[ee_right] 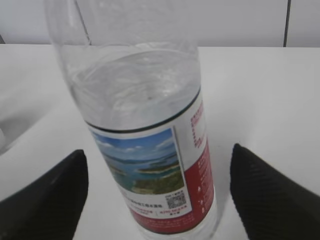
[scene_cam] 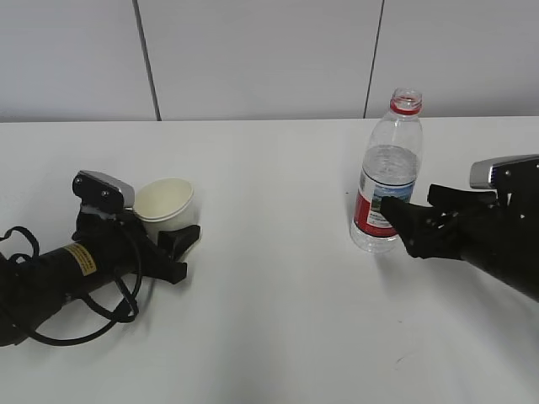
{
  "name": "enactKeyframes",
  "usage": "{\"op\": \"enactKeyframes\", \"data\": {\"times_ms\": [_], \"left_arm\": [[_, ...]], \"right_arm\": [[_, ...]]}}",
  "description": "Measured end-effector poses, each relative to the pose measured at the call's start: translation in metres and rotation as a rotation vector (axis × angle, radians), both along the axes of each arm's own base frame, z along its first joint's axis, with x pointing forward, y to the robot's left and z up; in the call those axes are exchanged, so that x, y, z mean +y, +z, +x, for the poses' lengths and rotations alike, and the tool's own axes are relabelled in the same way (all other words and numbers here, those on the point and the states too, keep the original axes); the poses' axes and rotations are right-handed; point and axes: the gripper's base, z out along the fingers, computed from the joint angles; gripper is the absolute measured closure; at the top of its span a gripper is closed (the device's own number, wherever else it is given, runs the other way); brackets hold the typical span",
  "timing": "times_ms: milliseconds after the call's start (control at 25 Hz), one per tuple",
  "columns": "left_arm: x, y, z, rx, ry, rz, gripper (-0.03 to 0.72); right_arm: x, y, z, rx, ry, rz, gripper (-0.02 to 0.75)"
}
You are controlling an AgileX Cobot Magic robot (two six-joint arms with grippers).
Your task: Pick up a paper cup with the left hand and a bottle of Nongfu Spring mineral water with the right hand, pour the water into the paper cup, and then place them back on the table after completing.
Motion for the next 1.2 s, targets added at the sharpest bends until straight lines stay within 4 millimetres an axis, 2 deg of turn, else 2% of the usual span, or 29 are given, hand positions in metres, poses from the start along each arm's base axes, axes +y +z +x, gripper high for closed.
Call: {"op": "enactKeyframes", "data": {"times_ms": [800, 1000, 1200], "left_arm": [[0.0, 0.0, 0.0, -0.001, -0.001, 0.0, 0.282], [0.0, 0.0, 0.0, -0.001, -0.001, 0.0, 0.283], [0.0, 0.0, 0.0, -0.001, -0.005, 0.0, 0.283]], "right_arm": [[0.009, -0.018, 0.053, -0.058, 0.084, -0.014, 0.077], [0.01, -0.022, 0.06, -0.062, 0.096, -0.01, 0.083], [0.01, -0.021, 0.061, -0.067, 0.098, -0.009, 0.217]]}}
